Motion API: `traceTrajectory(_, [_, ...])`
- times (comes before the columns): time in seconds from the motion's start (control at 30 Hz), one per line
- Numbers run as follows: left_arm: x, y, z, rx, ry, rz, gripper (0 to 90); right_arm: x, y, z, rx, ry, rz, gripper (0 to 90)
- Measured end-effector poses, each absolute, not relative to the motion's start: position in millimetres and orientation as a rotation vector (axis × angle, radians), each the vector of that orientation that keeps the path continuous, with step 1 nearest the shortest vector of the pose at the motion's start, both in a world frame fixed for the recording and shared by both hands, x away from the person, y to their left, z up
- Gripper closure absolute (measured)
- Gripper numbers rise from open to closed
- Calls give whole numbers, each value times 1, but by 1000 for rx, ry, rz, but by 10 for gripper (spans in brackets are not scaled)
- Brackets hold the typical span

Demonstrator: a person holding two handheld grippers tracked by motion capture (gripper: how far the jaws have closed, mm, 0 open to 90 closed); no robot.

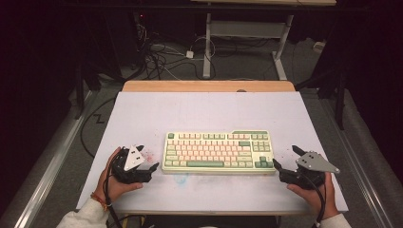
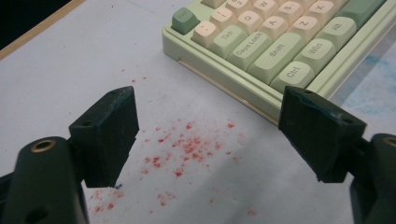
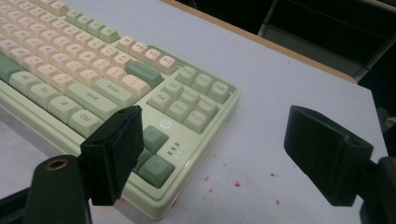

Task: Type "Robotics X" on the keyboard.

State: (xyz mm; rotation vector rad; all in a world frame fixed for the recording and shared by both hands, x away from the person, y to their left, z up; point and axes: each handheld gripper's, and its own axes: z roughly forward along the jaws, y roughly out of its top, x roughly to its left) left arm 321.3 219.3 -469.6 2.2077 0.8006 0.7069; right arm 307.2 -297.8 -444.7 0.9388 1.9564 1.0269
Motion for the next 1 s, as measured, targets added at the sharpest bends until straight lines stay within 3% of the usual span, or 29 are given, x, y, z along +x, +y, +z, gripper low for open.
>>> traceTrajectory(0.3, [316,221,-469,2199,806,711,189,306,-297,-443,931,1965,1044,254])
traceTrajectory(0.47, [314,223,-469,2200,809,716,189,306,-294,-438,895,1983,1066,406])
traceTrajectory(0.57, [313,223,-470,2208,807,719,192,307,-294,-436,893,1990,1072,454])
traceTrajectory(0.6, [313,222,-470,2212,807,718,192,308,-294,-433,897,1997,1072,546])
traceTrajectory(0.87, [314,222,-471,2226,807,714,196,318,-286,-421,877,2081,1072,841])
traceTrajectory(1.0, [314,221,-471,2228,804,713,197,322,-280,-416,863,2132,1081,899])
